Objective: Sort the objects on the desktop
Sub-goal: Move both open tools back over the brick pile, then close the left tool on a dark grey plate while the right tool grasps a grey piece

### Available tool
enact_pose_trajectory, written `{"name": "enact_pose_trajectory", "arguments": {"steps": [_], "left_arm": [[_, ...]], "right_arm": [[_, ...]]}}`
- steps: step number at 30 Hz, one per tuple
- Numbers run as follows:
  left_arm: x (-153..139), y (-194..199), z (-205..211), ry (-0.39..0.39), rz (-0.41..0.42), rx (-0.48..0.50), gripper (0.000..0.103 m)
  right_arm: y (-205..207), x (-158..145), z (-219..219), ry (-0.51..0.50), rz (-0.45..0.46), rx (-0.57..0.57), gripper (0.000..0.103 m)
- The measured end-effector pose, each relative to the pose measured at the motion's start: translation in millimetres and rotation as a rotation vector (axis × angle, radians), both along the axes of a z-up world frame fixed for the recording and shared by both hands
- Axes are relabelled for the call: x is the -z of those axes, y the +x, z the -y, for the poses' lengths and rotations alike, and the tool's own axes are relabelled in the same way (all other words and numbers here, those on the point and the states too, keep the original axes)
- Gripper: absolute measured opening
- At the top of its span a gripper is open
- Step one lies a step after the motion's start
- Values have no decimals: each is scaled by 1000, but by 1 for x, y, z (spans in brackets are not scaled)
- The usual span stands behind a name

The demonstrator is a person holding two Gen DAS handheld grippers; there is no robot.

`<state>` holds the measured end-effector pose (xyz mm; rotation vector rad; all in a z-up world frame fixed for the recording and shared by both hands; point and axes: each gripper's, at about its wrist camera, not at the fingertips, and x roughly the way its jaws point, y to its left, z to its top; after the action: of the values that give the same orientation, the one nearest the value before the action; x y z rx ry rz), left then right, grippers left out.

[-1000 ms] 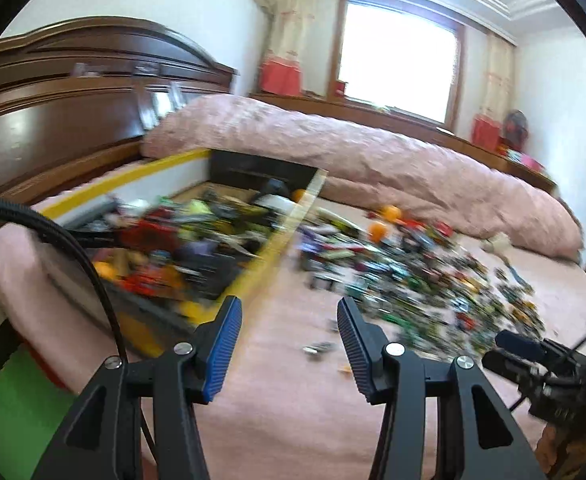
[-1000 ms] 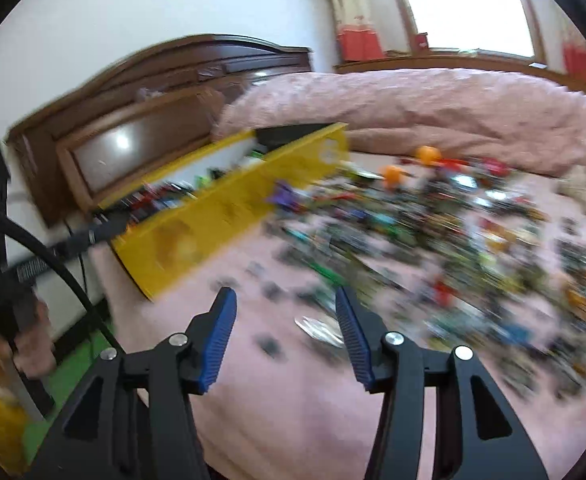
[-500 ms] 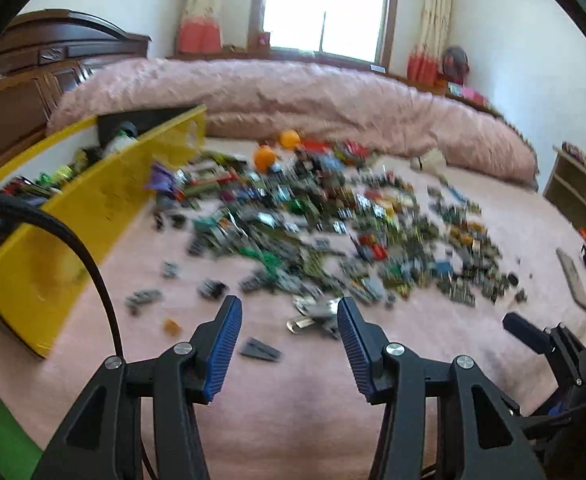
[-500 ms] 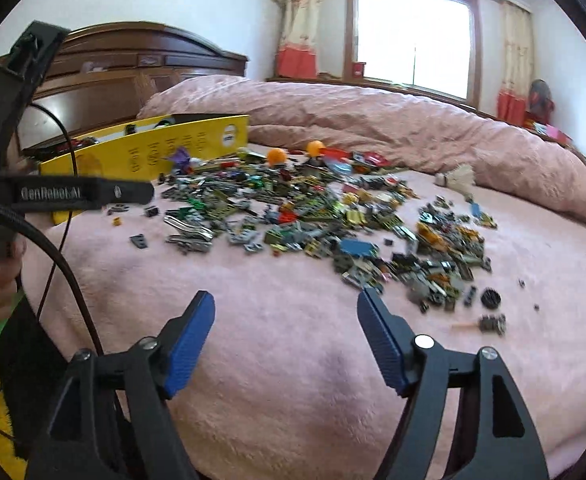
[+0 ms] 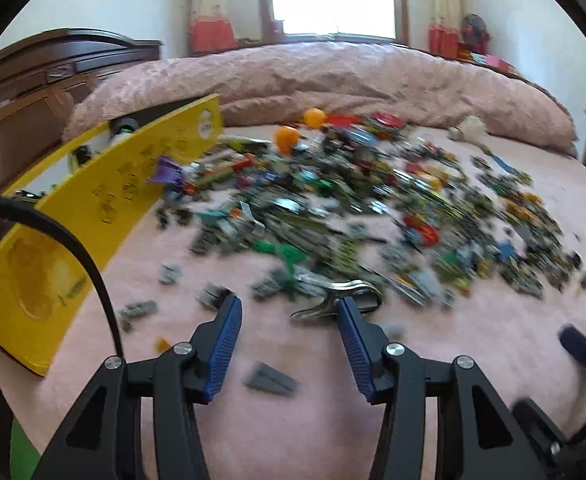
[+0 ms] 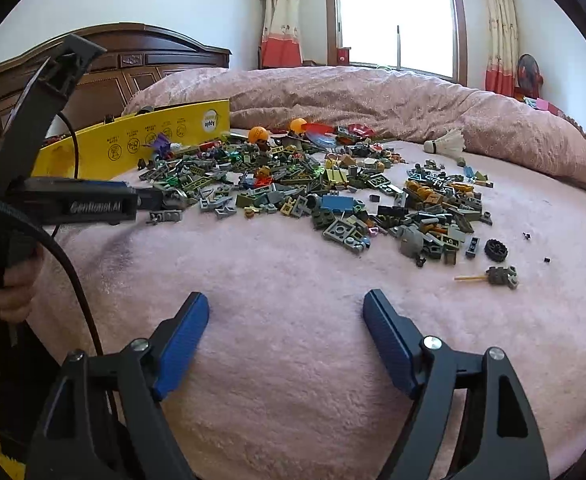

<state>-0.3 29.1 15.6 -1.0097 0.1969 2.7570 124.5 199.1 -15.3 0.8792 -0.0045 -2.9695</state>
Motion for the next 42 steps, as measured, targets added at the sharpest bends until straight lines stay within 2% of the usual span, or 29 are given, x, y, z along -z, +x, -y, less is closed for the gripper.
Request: {"name": "enact_pose_trajectory", "arguments": {"steps": [4,7,12,14,18,22,31,32,34,42], "left_arm": [[-6,-13,22,61,30,-65,51],[-8,-6,36,111,49,-56,51],[3,23,35,-5,33,54,51],[10,32,31,-25,17,91,51],[15,37,26,-29,14,118,51],[13,37,27,17,13,140,51],[18,32,23,16,-13,150,51],[18,32,23,18,-13,149,50],[18,33,21,-1,-20,136,27],[18,39,20,-11,-32,133,28]], "right_arm": [[0,1,-1,-3,-6,0,83],[-1,2,-1,-4,-8,0,84],[0,4,-1,-9,-15,4,85],[-1,4,1,-4,-17,6,87],[-1,5,3,9,-23,13,88],[-1,6,3,11,-29,16,89],[-1,8,3,11,-42,28,95],[-2,8,3,10,-44,30,96],[-3,8,2,9,-46,34,97],[-3,8,1,9,-58,45,100]]}}
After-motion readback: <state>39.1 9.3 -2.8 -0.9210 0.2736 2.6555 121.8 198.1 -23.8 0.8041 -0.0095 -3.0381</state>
